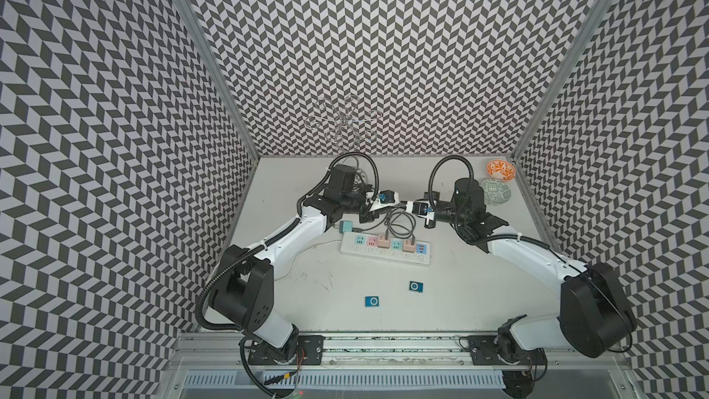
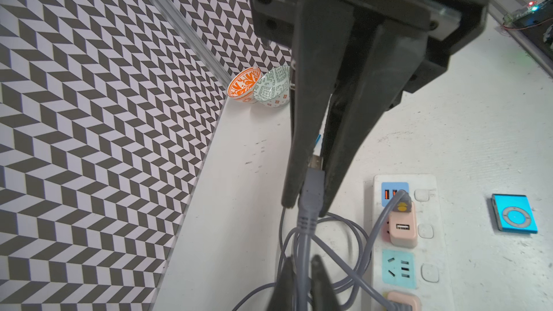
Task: Charge mp3
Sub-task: Pick up the charging cable from the center of the board.
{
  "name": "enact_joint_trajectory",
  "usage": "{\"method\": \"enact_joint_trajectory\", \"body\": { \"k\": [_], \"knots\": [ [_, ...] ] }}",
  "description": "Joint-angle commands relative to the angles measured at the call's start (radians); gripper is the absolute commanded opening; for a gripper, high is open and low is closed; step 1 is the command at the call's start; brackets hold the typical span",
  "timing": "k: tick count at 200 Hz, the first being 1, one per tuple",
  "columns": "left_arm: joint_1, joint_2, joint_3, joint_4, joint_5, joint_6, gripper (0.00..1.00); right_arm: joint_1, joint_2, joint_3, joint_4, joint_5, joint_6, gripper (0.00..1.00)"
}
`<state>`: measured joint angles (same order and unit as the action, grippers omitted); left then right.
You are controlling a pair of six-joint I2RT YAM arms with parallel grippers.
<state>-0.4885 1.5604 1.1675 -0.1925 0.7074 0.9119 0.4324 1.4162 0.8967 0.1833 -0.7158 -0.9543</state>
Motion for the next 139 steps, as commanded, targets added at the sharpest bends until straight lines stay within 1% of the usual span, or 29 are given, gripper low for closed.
{"method": "enact_joint_trajectory", "body": {
  "k": [1, 14, 20, 64, 80, 111, 139],
  "knots": [
    [0.007, -0.068, -0.074, 0.103, 0.045, -0.008, 0.37, -0.021, -0.007, 0.032, 0.001, -0.080, 0.041, 0.00],
    [0.026, -0.098, -0.136, 0.203, 0.095, -0.044, 0.41, -0.033, 0.000, 0.041, -0.009, -0.114, 0.057, 0.00],
    [0.035, -0.112, -0.161, 0.248, 0.120, -0.063, 0.42, -0.037, 0.002, 0.046, -0.021, -0.129, 0.086, 0.00],
    [0.040, -0.162, -0.270, 0.481, 0.238, -0.151, 0.42, -0.050, 0.020, 0.090, -0.122, -0.206, 0.101, 0.00],
    [0.040, -0.173, -0.292, 0.544, 0.258, -0.180, 0.42, -0.051, 0.022, 0.101, -0.157, -0.227, 0.096, 0.00],
    [0.028, -0.169, -0.305, 0.589, 0.288, -0.197, 0.39, -0.052, 0.025, 0.109, -0.183, -0.285, 0.102, 0.00],
    [0.024, -0.146, -0.302, 0.599, 0.312, -0.197, 0.34, -0.052, 0.030, 0.111, -0.175, -0.319, 0.123, 0.00]
  ]
}}
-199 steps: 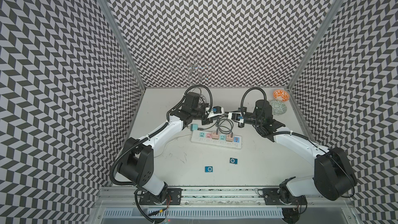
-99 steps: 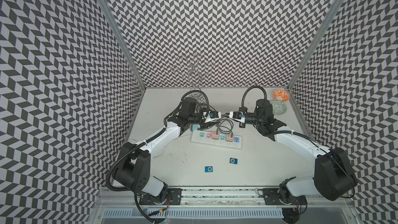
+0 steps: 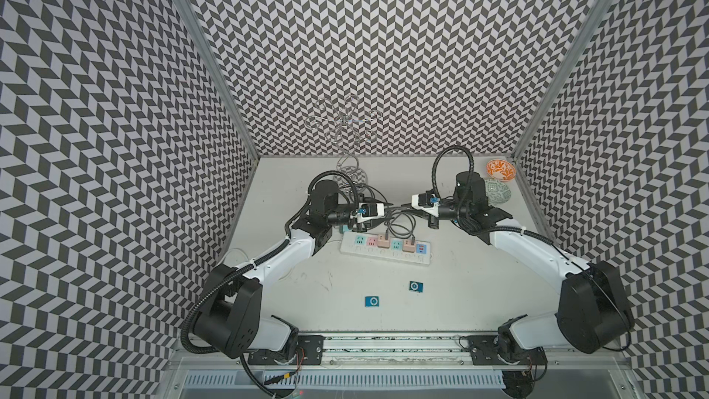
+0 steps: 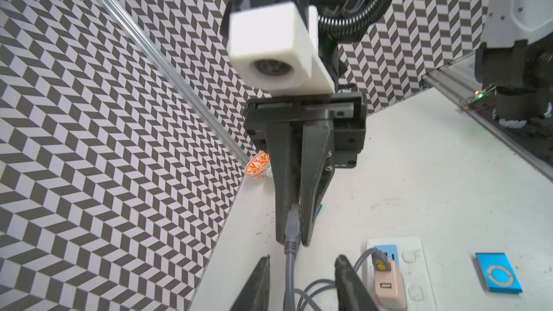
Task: Charge mp3
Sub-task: Pick up the charging cable from the center of the board.
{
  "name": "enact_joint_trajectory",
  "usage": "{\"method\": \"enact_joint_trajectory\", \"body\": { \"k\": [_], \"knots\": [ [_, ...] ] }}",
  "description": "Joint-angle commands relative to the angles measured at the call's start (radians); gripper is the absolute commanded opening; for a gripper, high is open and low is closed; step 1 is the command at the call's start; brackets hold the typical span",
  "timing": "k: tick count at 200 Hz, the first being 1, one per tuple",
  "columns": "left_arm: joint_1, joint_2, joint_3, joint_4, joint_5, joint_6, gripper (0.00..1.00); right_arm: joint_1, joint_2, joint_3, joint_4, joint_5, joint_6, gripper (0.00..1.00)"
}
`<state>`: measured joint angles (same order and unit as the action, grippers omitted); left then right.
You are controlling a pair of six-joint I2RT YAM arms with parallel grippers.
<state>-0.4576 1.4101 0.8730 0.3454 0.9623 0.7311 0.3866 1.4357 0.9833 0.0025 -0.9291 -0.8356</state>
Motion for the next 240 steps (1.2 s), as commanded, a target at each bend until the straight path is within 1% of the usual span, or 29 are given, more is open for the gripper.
{"method": "enact_joint_trajectory", "body": {
  "k": [1, 26, 101, 144, 214, 240],
  "knots": [
    [-0.007, 0.006, -0.008, 0.062, 0.058, -0.017, 0.34, -0.006, 0.010, 0.024, 0.006, -0.107, 0.005, 0.00],
    [-0.011, 0.021, -0.008, 0.075, 0.062, -0.030, 0.32, -0.006, 0.005, 0.019, 0.012, -0.120, 0.012, 0.00],
    [-0.021, 0.071, 0.017, 0.107, 0.029, -0.080, 0.34, -0.006, -0.015, 0.006, 0.038, -0.145, 0.033, 0.00],
    [-0.027, 0.087, 0.038, 0.110, 0.040, -0.095, 0.29, -0.005, -0.014, 0.003, 0.043, -0.151, 0.038, 0.00],
    [-0.038, 0.109, 0.049, 0.106, 0.049, -0.089, 0.18, -0.004, -0.003, 0.008, 0.062, -0.160, 0.052, 0.00],
    [-0.042, 0.114, 0.057, 0.105, 0.051, -0.083, 0.18, -0.003, 0.003, 0.008, 0.065, -0.163, 0.055, 0.00]
  ]
}}
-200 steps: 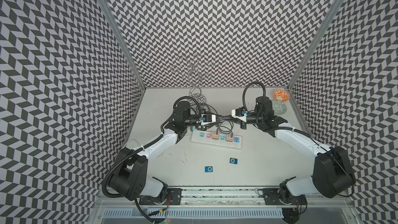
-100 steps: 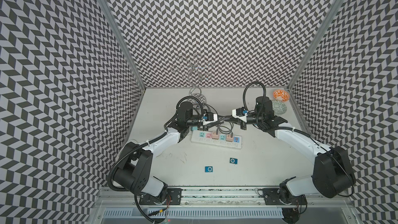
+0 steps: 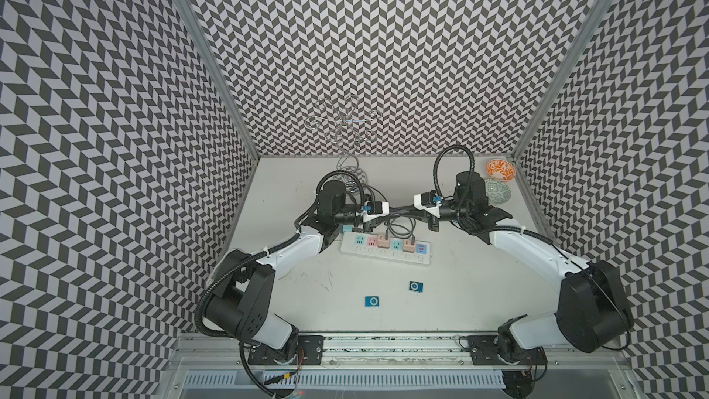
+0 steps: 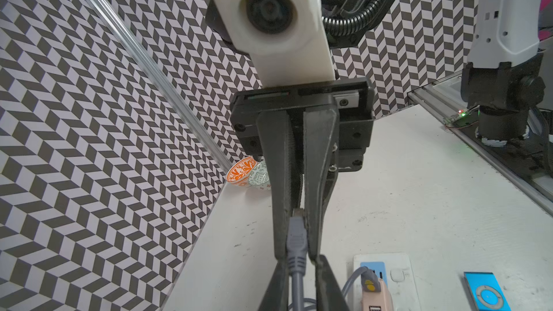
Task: Charge mp3
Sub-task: Pick up the charging cable from the center of the board.
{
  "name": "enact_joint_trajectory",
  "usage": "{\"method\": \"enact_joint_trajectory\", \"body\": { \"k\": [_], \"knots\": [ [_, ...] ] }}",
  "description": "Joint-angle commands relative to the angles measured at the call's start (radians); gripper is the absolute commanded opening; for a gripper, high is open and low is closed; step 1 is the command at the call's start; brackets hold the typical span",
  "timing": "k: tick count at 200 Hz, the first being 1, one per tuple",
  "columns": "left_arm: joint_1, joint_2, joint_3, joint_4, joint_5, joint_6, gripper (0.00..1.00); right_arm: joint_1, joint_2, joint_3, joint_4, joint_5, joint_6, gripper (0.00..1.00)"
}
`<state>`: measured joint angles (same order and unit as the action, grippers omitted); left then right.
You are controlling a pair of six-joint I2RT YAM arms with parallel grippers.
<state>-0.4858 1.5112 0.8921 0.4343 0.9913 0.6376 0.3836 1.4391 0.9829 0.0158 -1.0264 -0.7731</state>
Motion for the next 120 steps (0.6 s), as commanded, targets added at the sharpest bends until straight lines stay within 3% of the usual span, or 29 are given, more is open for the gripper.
{"method": "enact_joint_trajectory", "body": {
  "k": [1, 120],
  "knots": [
    [-0.014, 0.013, 0.037, 0.016, 0.023, 0.010, 0.17, 0.000, 0.000, 0.009, 0.052, -0.065, -0.008, 0.00],
    [-0.014, -0.014, 0.036, -0.028, 0.053, 0.051, 0.22, -0.002, 0.008, -0.003, 0.056, -0.029, -0.026, 0.00]
  ]
}}
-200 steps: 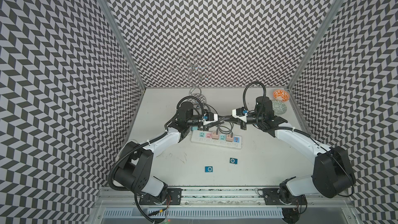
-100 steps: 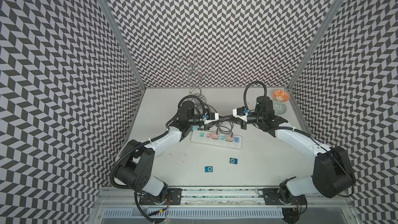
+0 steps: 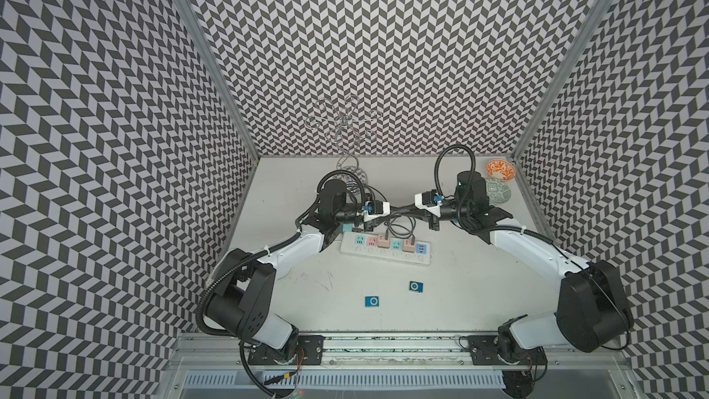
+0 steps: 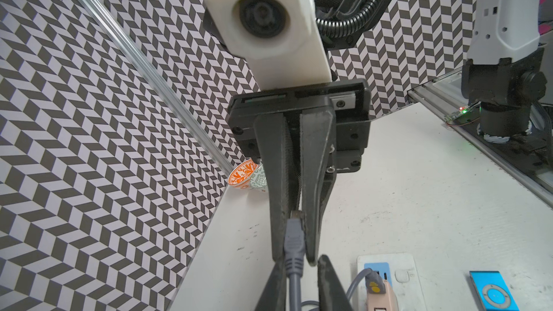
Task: Charge mp3
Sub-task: Pick up the charging cable from the center of the board.
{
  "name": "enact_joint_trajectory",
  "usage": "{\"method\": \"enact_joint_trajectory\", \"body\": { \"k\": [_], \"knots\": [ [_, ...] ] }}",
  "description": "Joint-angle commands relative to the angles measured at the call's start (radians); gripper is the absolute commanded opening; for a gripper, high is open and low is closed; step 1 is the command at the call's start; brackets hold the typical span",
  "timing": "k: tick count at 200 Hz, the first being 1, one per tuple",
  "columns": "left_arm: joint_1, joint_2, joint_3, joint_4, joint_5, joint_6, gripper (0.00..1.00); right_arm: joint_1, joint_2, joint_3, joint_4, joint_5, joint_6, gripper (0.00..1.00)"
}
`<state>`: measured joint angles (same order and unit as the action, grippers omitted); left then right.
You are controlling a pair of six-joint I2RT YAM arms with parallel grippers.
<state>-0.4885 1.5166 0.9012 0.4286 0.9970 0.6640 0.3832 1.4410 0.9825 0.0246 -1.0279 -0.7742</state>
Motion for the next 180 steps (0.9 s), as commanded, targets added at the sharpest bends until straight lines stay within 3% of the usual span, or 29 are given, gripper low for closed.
{"method": "enact_joint_trajectory", "body": {
  "k": [1, 38, 160, 180],
  "knots": [
    [-0.012, -0.019, 0.026, -0.022, 0.047, 0.025, 0.22, -0.001, 0.005, -0.002, 0.048, -0.028, -0.025, 0.00],
    [-0.008, -0.023, 0.027, -0.022, 0.053, 0.025, 0.22, -0.003, 0.006, -0.006, 0.040, -0.024, -0.033, 0.00],
    [-0.013, -0.019, 0.040, -0.011, 0.079, 0.002, 0.04, 0.000, 0.018, -0.014, 0.063, -0.031, -0.015, 0.00],
    [-0.015, -0.020, 0.046, -0.026, 0.079, 0.003, 0.00, 0.000, 0.023, -0.013, 0.079, -0.005, 0.026, 0.19]
  ]
}}
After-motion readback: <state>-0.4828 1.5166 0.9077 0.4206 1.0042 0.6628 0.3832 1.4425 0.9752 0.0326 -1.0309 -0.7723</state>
